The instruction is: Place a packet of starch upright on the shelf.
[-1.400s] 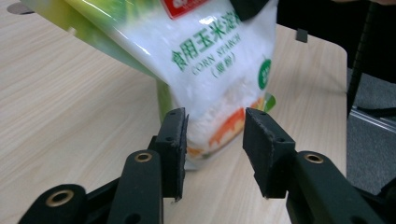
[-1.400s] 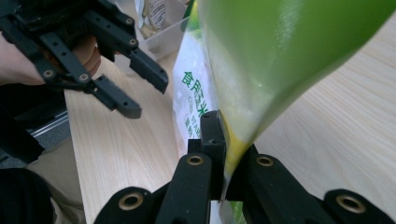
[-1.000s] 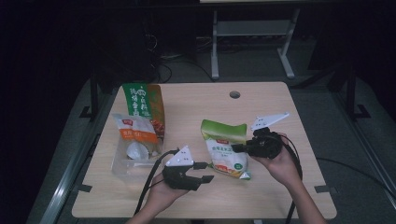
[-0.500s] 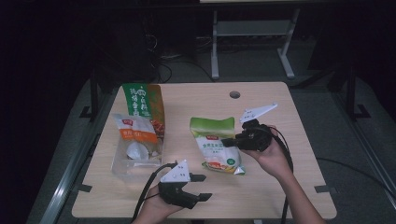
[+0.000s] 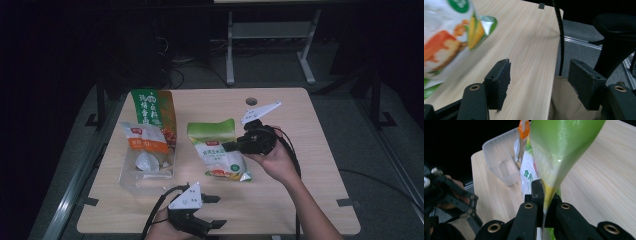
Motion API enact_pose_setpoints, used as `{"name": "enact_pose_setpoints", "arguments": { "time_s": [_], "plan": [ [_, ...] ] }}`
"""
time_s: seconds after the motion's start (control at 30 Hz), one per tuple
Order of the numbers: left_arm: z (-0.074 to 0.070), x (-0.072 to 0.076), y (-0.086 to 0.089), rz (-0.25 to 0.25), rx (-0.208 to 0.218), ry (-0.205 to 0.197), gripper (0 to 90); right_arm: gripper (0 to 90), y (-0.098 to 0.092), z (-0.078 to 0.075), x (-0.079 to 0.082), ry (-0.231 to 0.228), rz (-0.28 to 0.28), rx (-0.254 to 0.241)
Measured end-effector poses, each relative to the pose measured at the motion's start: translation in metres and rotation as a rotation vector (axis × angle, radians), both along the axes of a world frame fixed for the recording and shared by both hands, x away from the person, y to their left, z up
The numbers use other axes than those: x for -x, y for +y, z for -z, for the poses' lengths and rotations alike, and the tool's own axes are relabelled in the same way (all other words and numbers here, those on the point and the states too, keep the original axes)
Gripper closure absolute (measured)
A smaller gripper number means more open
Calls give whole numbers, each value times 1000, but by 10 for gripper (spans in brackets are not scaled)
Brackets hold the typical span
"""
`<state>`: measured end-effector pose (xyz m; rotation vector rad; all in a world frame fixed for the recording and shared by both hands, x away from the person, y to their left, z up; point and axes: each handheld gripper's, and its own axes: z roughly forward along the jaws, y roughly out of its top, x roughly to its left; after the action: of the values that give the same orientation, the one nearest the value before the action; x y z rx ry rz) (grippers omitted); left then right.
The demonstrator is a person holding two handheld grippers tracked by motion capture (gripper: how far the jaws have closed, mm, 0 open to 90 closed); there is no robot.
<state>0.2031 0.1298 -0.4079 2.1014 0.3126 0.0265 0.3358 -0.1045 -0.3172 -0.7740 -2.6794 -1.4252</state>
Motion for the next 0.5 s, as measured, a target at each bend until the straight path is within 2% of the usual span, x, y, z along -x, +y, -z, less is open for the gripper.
{"name": "enact_pose_setpoints", "arguments": {
  "time_s": [0.2, 0.3, 0.37, 0.5],
  "plan": [
    [-1, 6, 2, 10, -11, -5, 322, 898, 20, -10, -4, -15, -37, -1],
    [0, 7, 3, 13, -9, -3, 315, 898, 30, -14, -7, -42, -66, -3],
    [2, 9, 3, 17, -10, 7, 308, 898, 37, -19, -6, -38, -72, -3],
    [3, 11, 3, 24, -14, -5, 305, 898, 48, -27, -6, -44, -92, -22]
  ]
}}
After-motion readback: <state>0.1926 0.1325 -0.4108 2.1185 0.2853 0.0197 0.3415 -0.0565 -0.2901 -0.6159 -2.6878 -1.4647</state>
